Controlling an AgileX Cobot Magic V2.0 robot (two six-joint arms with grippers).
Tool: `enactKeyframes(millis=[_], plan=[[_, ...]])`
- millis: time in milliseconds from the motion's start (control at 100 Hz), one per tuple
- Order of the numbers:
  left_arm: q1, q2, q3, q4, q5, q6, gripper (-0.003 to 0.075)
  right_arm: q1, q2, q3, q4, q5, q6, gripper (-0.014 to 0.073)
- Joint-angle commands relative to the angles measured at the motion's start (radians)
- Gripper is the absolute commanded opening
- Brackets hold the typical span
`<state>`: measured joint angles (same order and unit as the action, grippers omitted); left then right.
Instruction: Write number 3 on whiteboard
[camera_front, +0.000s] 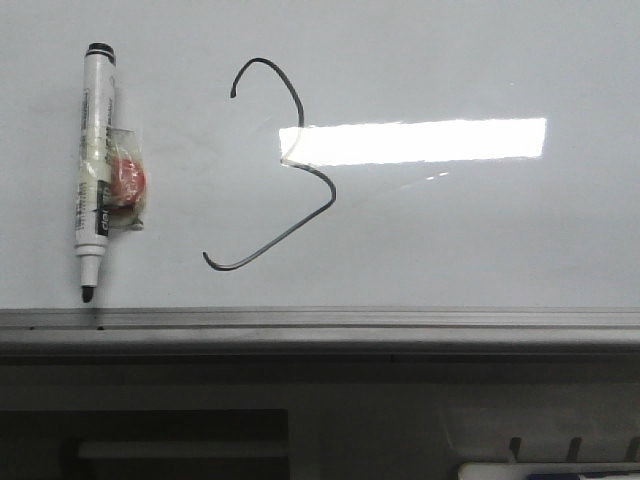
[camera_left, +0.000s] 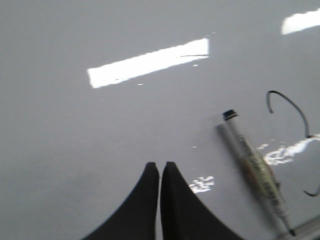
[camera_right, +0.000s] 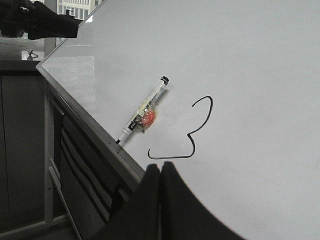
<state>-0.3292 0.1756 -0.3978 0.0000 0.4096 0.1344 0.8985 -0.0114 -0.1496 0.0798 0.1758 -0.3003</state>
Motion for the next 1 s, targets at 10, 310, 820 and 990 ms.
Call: enactKeyframes(millis=[10, 310, 820, 990], plan=[[0.106, -0.030, 0.010, -0.021, -0.076, -0.003, -0.0020, -0.008, -0.006, -0.023, 0.001, -0.081, 0.000, -0.0061], [0.403, -0.204, 0.158, -0.119, -0.076, -0.011, -0.0020, -0.008, -0.006, -0.023, 0.001, -0.081, 0.000, -0.0061], [0.383, -0.205, 0.381, 0.000, -0.182, -0.197, -0.0020, -0.008, -0.006, -0.023, 0.001, -0.083, 0.000, -0.0061], [0.383, -0.205, 0.410, 0.012, -0.129, -0.197, -0.0020, -0.008, -0.006, -0.023, 0.001, -0.083, 0.000, -0.0061]])
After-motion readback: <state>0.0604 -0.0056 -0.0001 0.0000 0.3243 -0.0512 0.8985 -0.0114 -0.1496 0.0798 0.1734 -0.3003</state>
